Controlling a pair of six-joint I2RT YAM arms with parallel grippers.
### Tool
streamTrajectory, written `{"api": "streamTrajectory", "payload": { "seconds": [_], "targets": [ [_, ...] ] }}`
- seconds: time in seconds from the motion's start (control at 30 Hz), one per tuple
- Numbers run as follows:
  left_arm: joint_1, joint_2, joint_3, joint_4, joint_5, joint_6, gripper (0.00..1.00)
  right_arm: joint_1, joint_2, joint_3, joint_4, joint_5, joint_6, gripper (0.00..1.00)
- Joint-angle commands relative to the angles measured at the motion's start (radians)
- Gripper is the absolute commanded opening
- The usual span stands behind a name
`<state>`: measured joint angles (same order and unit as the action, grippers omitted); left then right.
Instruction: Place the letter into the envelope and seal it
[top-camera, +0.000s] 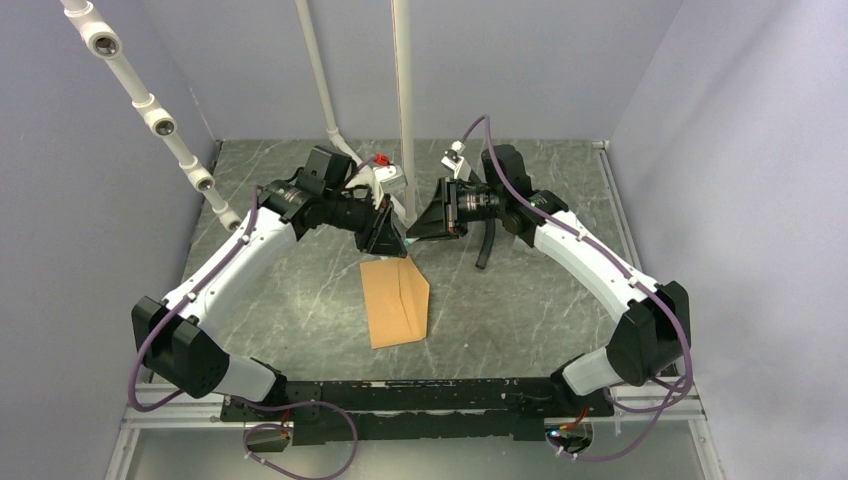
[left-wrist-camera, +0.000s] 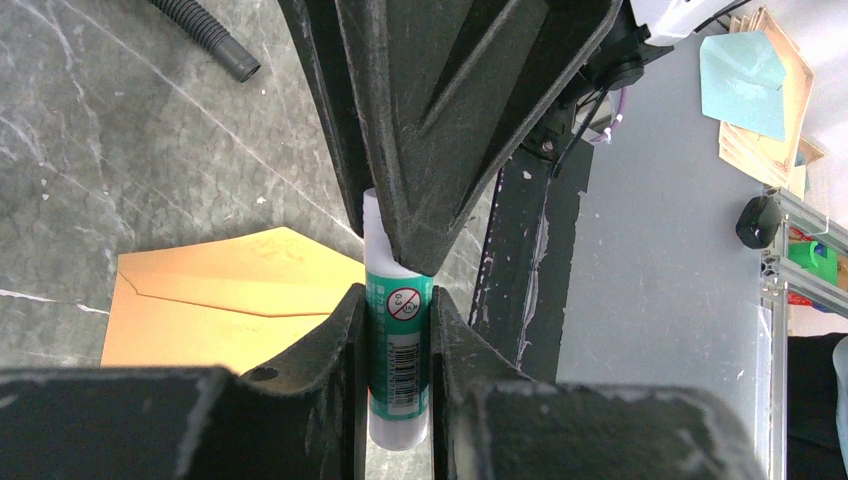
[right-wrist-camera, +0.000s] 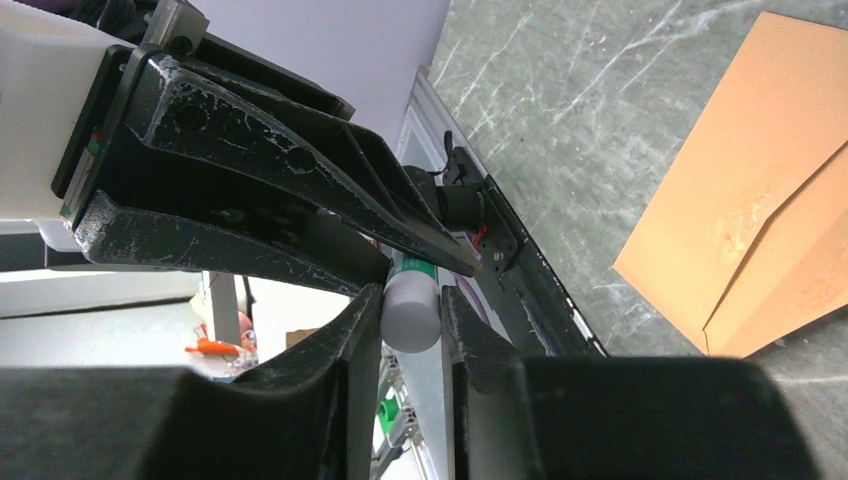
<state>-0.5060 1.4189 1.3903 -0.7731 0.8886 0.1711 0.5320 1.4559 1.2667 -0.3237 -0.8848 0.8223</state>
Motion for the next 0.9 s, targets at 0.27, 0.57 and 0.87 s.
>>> {"api": "streamTrajectory", "payload": {
  "seconds": [0.27, 0.57, 0.87],
  "targets": [
    [-0.003, 0.01, 0.061, 0.017, 0.001, 0.035, 0.02, 0.017, 0.021, 0.084, 0.035, -0.065, -0.01, 0.34],
    [-0.003, 0.023, 0.072, -0.014, -0.016, 0.06, 0.02, 0.012, 0.033, 0.123, -0.035, -0.038, -0.054, 0.0],
    [-0.003, -0.006, -0.034, -0.061, -0.104, 0.051, 0.03, -0.04, 0.006, 0.126, 0.004, -0.093, -0.078, 0.0]
  ]
}}
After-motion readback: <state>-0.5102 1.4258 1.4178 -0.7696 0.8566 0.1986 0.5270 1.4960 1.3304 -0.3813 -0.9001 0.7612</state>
